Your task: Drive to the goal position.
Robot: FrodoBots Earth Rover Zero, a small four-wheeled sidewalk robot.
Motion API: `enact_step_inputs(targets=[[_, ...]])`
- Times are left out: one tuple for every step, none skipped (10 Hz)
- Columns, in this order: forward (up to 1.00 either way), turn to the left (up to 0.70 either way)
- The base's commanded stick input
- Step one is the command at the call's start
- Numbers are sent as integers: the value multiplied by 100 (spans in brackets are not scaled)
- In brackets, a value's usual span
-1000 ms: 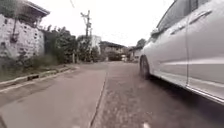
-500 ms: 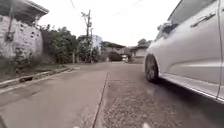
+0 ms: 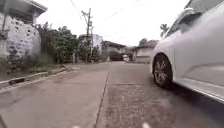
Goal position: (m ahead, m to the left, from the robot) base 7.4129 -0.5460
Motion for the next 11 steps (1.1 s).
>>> enact_step_inputs(targets=[[85,1],[85,1],[85,1],[85,1],[85,1],[85,1],[85,1],[85,1],[85,1],[85,1],[85,1]])
